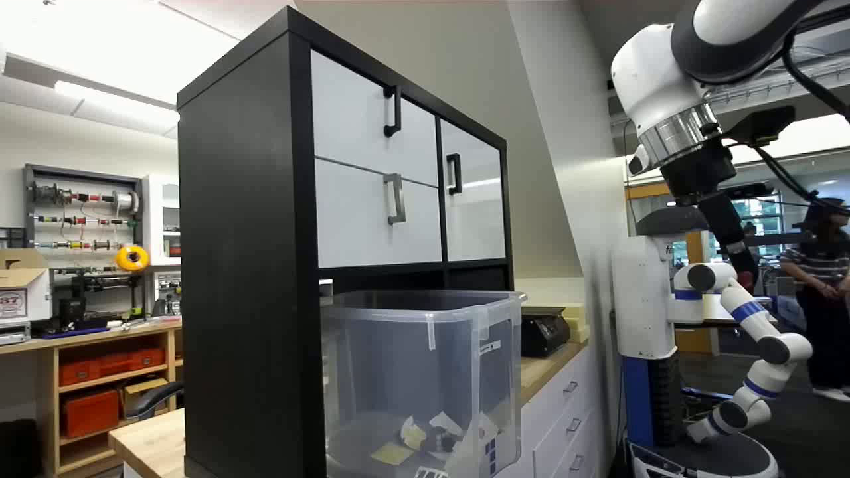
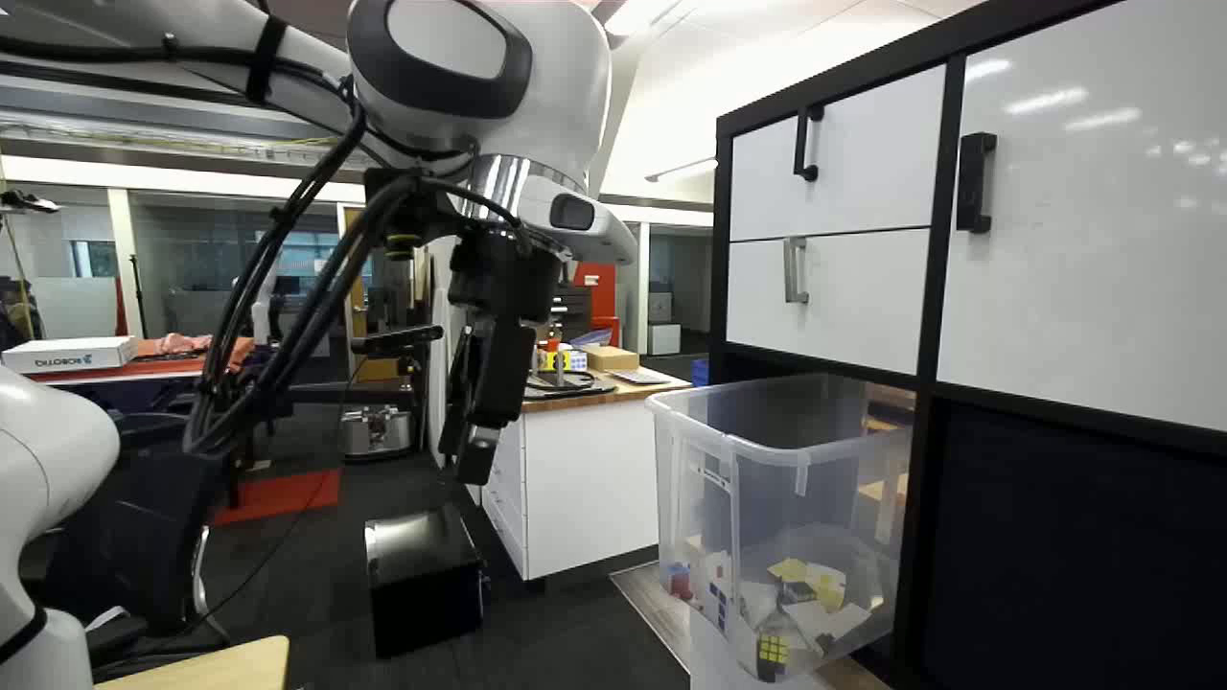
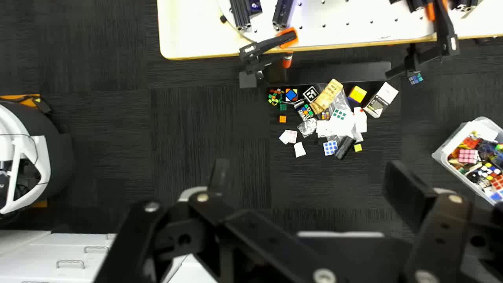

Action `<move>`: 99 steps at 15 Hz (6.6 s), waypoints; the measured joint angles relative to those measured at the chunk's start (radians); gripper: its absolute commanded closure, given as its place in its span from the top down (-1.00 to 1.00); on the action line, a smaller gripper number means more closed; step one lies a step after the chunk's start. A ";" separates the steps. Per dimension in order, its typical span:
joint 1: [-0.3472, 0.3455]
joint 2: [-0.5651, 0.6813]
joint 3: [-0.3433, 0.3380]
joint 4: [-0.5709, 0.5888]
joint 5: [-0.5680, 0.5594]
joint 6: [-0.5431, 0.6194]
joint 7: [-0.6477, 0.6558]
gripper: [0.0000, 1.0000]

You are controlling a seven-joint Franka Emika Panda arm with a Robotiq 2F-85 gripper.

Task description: Push the box under the cabinet

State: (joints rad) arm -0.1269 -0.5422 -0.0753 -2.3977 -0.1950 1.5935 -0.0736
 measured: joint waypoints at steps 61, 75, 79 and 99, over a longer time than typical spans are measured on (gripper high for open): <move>0.138 0.706 0.096 0.261 0.300 1.040 0.051 1.00; 0.151 0.876 0.123 0.501 0.257 1.040 0.040 1.00; 0.151 0.907 0.125 0.543 0.256 1.040 0.028 1.00; 0.134 0.821 0.135 0.428 0.264 0.917 -0.049 1.00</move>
State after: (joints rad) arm 0.0073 0.2792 0.0593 -1.9693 0.0687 2.5105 -0.1224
